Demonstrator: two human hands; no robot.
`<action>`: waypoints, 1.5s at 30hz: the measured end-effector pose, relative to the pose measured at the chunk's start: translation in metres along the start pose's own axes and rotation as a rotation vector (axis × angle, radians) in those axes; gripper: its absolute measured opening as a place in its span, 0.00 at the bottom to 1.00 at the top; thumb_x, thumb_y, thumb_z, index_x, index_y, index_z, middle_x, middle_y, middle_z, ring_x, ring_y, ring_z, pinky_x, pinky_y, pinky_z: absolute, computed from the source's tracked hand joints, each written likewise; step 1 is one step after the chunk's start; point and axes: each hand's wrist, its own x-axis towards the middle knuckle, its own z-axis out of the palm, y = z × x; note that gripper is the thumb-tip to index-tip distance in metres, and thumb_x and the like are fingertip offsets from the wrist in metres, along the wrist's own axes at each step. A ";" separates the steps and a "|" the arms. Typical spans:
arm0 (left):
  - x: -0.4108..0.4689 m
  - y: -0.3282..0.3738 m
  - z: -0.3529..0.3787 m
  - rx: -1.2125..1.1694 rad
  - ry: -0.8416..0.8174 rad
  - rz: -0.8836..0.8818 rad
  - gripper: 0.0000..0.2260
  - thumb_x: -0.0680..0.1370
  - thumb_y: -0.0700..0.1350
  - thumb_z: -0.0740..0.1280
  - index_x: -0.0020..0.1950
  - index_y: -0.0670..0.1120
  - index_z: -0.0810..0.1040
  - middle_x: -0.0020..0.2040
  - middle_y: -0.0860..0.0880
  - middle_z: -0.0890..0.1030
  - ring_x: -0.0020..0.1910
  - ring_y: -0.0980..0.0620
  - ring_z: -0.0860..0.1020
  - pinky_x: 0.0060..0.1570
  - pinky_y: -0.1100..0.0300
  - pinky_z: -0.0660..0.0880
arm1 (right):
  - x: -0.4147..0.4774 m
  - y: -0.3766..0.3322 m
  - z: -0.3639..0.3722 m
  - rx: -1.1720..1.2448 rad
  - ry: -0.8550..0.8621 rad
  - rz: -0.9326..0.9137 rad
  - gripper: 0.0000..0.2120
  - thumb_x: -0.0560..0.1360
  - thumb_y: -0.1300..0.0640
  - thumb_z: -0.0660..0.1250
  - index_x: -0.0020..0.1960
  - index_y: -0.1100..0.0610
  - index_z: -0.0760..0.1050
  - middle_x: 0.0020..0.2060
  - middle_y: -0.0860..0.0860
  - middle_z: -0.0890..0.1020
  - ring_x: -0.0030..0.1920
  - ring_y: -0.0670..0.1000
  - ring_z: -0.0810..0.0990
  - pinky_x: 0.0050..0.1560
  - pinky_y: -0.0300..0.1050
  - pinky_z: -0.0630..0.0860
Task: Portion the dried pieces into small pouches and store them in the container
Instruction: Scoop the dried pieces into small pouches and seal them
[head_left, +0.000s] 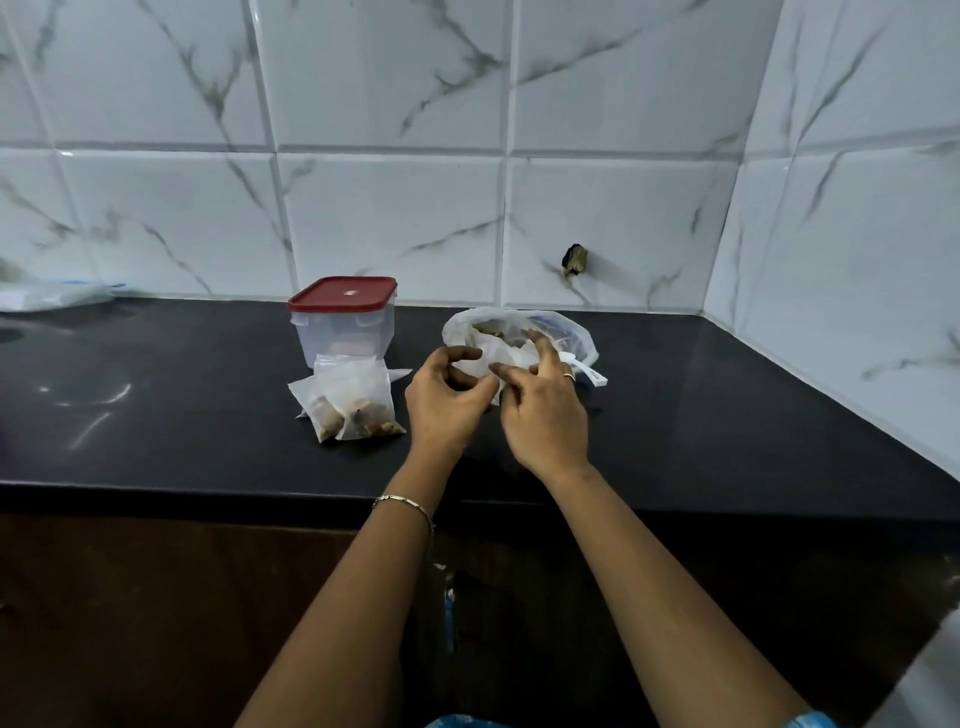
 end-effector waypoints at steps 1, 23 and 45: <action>0.000 0.000 0.000 -0.008 0.000 0.005 0.13 0.63 0.46 0.71 0.46 0.55 0.79 0.27 0.56 0.78 0.32 0.55 0.81 0.48 0.44 0.81 | 0.001 0.000 0.000 0.034 -0.029 0.067 0.13 0.79 0.52 0.61 0.59 0.48 0.80 0.75 0.48 0.61 0.70 0.52 0.66 0.58 0.52 0.74; 0.002 -0.017 0.012 0.697 -0.284 0.407 0.37 0.69 0.44 0.71 0.75 0.60 0.60 0.78 0.54 0.56 0.78 0.54 0.48 0.72 0.46 0.51 | 0.006 0.025 -0.015 0.112 -0.074 0.194 0.18 0.63 0.42 0.75 0.50 0.48 0.81 0.50 0.44 0.82 0.57 0.47 0.77 0.63 0.50 0.68; 0.014 -0.012 0.007 0.152 -0.114 0.020 0.19 0.67 0.46 0.79 0.52 0.47 0.76 0.47 0.53 0.81 0.47 0.56 0.79 0.48 0.66 0.73 | 0.028 0.093 -0.026 0.138 0.073 0.571 0.15 0.77 0.52 0.65 0.63 0.54 0.72 0.57 0.50 0.81 0.62 0.56 0.72 0.60 0.49 0.69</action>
